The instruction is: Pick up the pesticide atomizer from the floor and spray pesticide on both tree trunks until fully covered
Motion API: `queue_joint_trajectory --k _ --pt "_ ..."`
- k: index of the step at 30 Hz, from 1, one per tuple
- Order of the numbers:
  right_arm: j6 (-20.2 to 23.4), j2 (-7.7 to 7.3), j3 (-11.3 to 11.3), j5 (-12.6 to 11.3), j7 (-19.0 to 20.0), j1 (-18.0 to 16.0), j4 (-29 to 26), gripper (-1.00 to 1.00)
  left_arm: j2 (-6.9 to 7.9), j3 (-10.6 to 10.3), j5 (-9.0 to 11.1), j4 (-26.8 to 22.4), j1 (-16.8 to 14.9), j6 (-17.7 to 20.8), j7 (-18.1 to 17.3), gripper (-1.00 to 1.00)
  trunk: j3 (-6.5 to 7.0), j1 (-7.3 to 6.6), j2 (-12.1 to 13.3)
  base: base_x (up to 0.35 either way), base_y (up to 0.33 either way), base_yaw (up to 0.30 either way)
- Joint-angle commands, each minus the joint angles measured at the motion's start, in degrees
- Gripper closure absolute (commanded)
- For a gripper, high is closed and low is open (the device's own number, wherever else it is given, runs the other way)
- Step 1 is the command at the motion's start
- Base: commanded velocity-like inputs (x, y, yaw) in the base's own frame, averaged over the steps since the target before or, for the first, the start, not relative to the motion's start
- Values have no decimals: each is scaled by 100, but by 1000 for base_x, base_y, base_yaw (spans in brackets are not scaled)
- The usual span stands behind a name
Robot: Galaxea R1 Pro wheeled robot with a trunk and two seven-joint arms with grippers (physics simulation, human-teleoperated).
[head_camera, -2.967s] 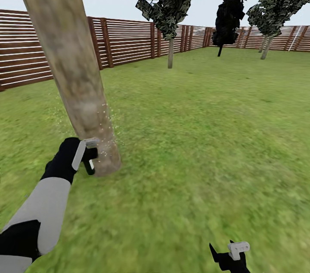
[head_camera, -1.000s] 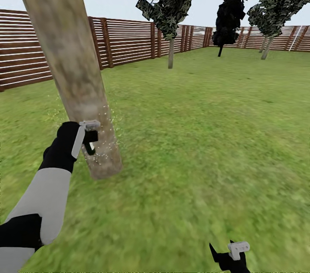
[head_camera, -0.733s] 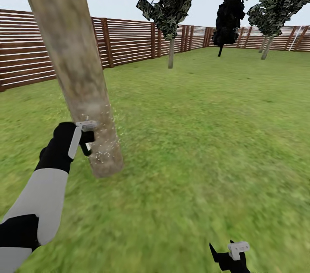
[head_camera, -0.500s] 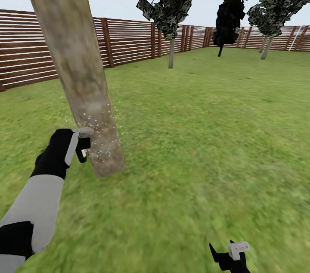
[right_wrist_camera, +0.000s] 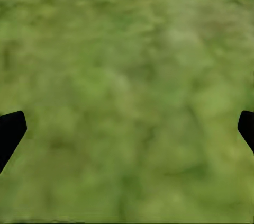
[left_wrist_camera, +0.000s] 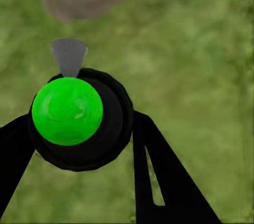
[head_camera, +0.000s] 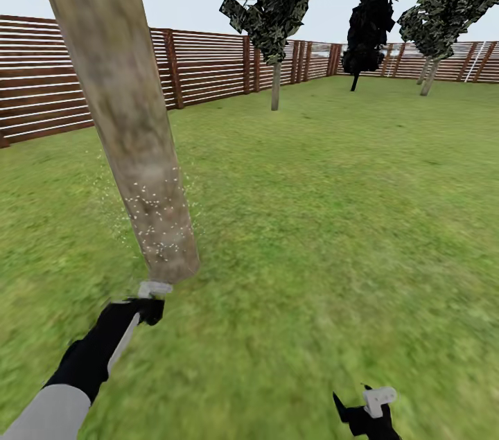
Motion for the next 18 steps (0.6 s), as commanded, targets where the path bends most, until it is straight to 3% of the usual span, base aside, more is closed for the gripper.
queue_joint_trajectory --k 1,2,4,5,8,9,10,12,14,17,18 --pt "3 2 80 80 200 -22 -15 -100 52 -56 -147 11 49 -115 -266 100 1 0 0 0 0 0" --pt "32 7 444 438 881 -284 -163 -100 213 -115 -359 329 97 -443 -1037 100 1 0 0 0 0 0" --pt "250 53 628 739 1395 -671 -353 -100 337 -133 -563 1025 103 -1146 -1942 100 1 0 0 0 0 0" --pt "405 73 659 859 1700 -875 -400 -100 360 -136 -795 1422 90 -1465 -2343 100 1 0 0 0 0 0" --pt "571 96 688 1136 2924 -1371 -449 -100 350 -185 -1835 1892 61 -1821 -3403 100 1 0 0 0 0 0" --pt "586 150 708 1184 3139 -1473 -452 -100 316 -200 -2283 1939 37 -1898 -3820 100 1 0 0 0 0 0" --pt "597 260 927 1209 3252 -1534 -456 -100 282 -207 -2719 1964 25 -1939 -4255 100 1 0 0 0 0 0" --pt "609 302 1259 1210 3286 -1582 -459 -100 263 -208 -2964 1970 19 -1950 -4447 100 1 0 0 0 0 0" --pt "613 329 1377 1240 3315 -1612 -445 -100 174 -213 -3086 1972 17 -1947 -4530 100 1 0 0 0 0 0" --pt "614 448 1419 1690 3505 -1621 -447 -100 -144 -375 -3657 1963 13 -1924 -4588 100 1 0 0 0 0 0" --pt "614 488 1421 1798 3522 -1622 -448 100 -217 -421 -3761 1953 10 -1905 -4592 100 1 0 0 0 0 0"
